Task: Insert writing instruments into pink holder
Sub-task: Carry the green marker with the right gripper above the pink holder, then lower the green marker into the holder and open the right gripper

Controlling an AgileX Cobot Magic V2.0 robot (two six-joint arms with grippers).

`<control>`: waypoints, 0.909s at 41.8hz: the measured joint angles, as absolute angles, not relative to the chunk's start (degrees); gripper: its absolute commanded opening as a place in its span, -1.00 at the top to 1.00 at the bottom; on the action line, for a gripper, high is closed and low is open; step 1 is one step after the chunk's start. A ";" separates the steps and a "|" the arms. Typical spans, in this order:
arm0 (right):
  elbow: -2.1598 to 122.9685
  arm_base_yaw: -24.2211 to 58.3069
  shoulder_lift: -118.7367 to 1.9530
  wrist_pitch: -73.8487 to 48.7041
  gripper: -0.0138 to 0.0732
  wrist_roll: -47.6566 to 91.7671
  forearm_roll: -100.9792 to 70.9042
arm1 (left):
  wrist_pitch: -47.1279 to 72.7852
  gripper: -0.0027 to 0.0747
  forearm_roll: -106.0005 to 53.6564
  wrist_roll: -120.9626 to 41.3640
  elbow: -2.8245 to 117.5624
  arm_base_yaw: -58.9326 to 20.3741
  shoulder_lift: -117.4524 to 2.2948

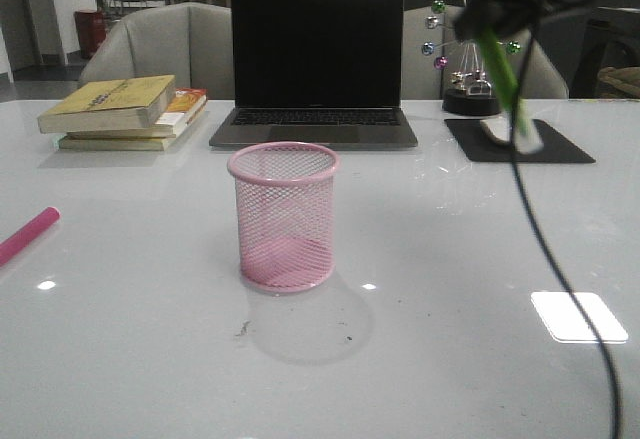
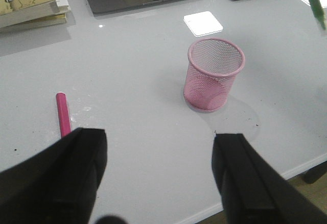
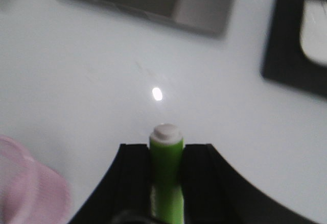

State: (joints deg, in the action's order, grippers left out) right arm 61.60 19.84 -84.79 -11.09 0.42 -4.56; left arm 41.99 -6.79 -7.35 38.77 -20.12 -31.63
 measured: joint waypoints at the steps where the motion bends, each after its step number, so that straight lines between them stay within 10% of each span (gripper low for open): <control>1: 60.27 21.40 -83.99 -8.05 0.23 0.42 -4.57 | 41.99 -0.38 -6.79 -7.35 38.77 -20.12 -31.63; 19: 52.04 37.43 -91.09 35.50 0.23 0.50 -4.79 | 41.99 -0.38 -6.79 -7.35 38.77 -20.12 -31.63; 32: 52.04 37.56 -101.34 38.57 0.18 0.50 -4.79 | 41.99 -0.38 -6.79 -7.35 38.77 -20.12 -31.63; 38: 52.04 37.56 -103.24 36.63 -0.14 0.50 -4.79 | 41.99 -0.38 -6.79 -7.35 38.77 -20.12 -31.63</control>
State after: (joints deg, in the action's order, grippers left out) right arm 52.04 37.56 -103.24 36.63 0.50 -4.79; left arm 41.99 -6.79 -7.35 38.77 -20.12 -31.63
